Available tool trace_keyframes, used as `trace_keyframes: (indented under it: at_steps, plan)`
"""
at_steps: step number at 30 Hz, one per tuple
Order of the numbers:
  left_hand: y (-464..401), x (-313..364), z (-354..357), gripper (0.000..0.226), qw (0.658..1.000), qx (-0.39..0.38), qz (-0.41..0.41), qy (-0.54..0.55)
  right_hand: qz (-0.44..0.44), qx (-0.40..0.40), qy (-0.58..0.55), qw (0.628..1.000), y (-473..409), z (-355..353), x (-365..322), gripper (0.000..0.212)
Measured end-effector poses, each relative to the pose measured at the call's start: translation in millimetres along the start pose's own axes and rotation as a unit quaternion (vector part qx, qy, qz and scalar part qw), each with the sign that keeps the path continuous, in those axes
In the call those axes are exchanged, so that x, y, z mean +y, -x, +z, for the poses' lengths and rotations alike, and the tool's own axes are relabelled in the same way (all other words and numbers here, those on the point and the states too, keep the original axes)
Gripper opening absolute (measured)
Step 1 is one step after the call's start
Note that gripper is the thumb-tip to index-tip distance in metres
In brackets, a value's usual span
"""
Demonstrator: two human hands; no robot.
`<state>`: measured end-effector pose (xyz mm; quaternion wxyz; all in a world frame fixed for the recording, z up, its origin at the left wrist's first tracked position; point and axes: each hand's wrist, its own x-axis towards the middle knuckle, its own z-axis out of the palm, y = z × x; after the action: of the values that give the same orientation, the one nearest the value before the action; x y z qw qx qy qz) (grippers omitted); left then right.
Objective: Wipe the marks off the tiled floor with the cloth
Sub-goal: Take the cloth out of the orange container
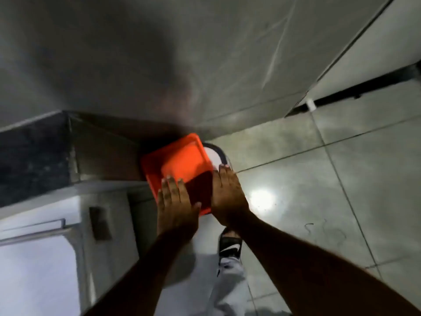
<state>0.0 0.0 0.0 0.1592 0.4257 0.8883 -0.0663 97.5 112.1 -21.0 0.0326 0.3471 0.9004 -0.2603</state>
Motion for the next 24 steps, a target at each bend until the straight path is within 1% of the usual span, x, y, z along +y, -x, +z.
trace_keyframes:
  at_steps: [2, 4, 7, 10, 11, 13, 14, 15, 16, 17, 18, 19, 20, 21, 22, 23, 24]
  plan:
    - [-17, -21, 37, 0.079, 0.997, -0.008, -0.051, 0.049, -0.021, -0.013, -0.025, 0.999, -17, 44, -6, 0.046]
    - [-31, -38, 69, 0.078, 0.99, -0.025, -0.102, 0.096, -0.009, -0.06, -0.03, 0.998, -31, 79, -12, 0.049]
    - [-48, -53, 109, 0.073, 0.972, -0.058, -0.148, 0.175, -0.007, -0.106, -0.02, 0.994, -52, 113, -18, 0.049]
    - [-65, -57, 131, 0.072, 0.933, -0.122, -0.213, 0.264, -0.021, -0.114, 0.029, 0.993, -74, 134, -12, 0.05]
    - [-70, -55, 137, 0.07, 0.924, -0.13, -0.223, 0.283, -0.026, -0.142, 0.058, 0.988, -81, 143, -8, 0.051]
    - [-78, -49, 144, 0.059, 0.908, -0.133, -0.251, 0.309, -0.013, -0.197, 0.09, 0.976, -94, 152, 0, 0.061]
    - [-81, -47, 147, 0.053, 0.895, -0.133, -0.28, 0.322, -0.009, -0.202, 0.101, 0.974, -97, 154, 1, 0.062]
    - [-86, -46, 147, 0.049, 0.874, -0.136, -0.318, 0.342, -0.022, -0.187, 0.116, 0.975, -99, 155, 2, 0.058]
    - [-89, -45, 148, 0.044, 0.845, -0.139, -0.353, 0.376, -0.036, -0.179, 0.128, 0.975, -99, 154, 2, 0.052]
    - [-92, -46, 147, 0.041, 0.809, -0.138, -0.381, 0.427, -0.042, -0.177, 0.128, 0.975, -99, 152, 1, 0.045]
    - [-93, -45, 146, 0.042, 0.77, -0.132, -0.397, 0.481, -0.04, -0.178, 0.115, 0.977, -98, 148, 0, 0.037]
    - [-94, -45, 142, 0.048, 0.734, -0.136, -0.407, 0.526, -0.026, -0.177, 0.081, 0.981, -98, 144, 0, 0.03]
    - [-94, -46, 139, 0.055, 0.707, -0.143, -0.41, 0.557, 0.002, -0.185, 0.031, 0.982, -98, 140, -1, 0.024]
    - [-94, -46, 134, 0.059, 0.692, -0.149, -0.411, 0.574, 0.039, -0.194, -0.025, 0.98, -96, 136, 0, 0.019]
    - [-92, -44, 130, 0.063, 0.685, -0.148, -0.416, 0.58, 0.076, -0.206, -0.08, 0.972, -94, 132, 0, 0.017]
    - [-90, -43, 124, 0.064, 0.682, -0.141, -0.418, 0.583, 0.104, -0.204, -0.136, 0.964, -89, 127, 1, 0.02]
    - [-87, -40, 117, 0.058, 0.686, -0.136, -0.402, 0.591, 0.121, -0.194, -0.179, 0.957, -82, 121, 1, 0.026]
